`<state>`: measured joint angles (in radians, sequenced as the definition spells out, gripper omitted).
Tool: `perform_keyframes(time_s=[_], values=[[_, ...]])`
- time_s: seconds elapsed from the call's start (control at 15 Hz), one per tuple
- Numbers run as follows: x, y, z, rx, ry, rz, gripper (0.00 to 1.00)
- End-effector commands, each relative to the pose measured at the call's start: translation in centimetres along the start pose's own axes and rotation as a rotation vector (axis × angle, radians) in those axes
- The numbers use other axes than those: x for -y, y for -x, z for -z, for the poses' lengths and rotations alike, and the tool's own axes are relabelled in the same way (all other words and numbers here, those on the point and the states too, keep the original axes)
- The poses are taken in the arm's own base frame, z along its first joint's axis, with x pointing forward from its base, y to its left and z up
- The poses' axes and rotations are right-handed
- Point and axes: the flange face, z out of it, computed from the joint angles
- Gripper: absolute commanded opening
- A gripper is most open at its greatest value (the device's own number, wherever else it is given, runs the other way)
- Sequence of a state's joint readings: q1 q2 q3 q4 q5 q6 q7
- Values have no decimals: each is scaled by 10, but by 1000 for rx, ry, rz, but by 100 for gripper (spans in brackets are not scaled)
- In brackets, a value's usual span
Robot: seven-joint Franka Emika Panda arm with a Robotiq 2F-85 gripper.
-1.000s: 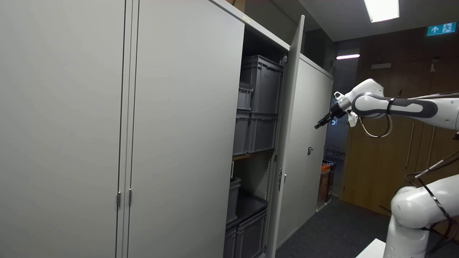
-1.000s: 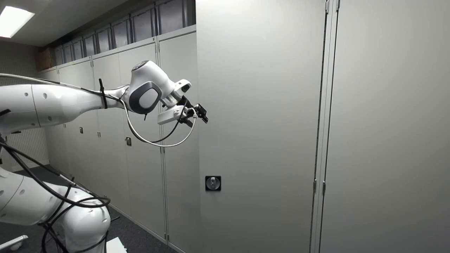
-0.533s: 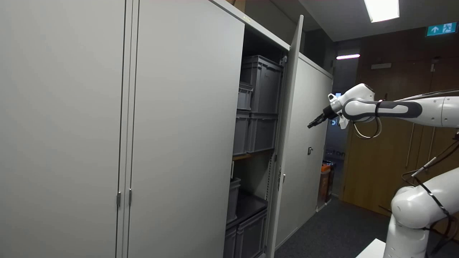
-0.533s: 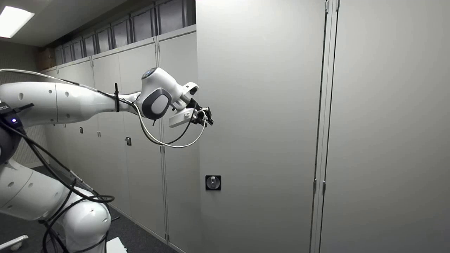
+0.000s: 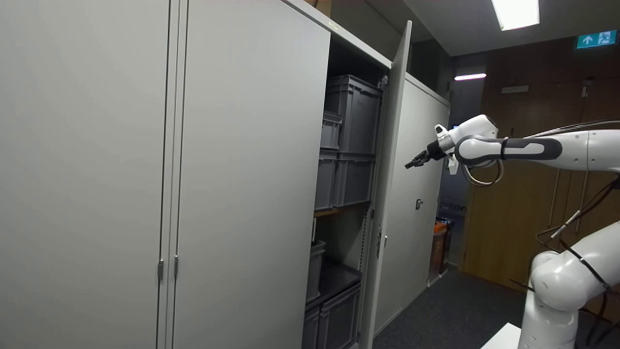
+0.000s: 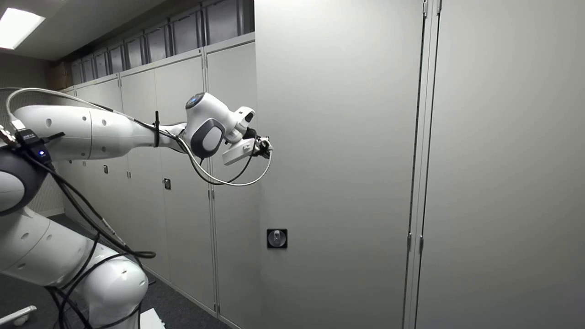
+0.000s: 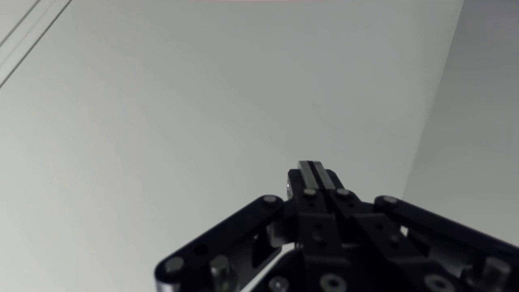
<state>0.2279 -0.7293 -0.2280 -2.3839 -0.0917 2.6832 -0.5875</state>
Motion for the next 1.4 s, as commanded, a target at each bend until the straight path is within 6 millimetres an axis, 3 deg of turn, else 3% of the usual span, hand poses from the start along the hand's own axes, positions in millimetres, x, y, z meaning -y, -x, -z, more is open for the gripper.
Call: perform_keyframes(time_s=[0.0, 1.33], values=[[-1, -13, -7, -73, -4, 49, 0], [10, -37, -39, -206, -118, 118, 0]])
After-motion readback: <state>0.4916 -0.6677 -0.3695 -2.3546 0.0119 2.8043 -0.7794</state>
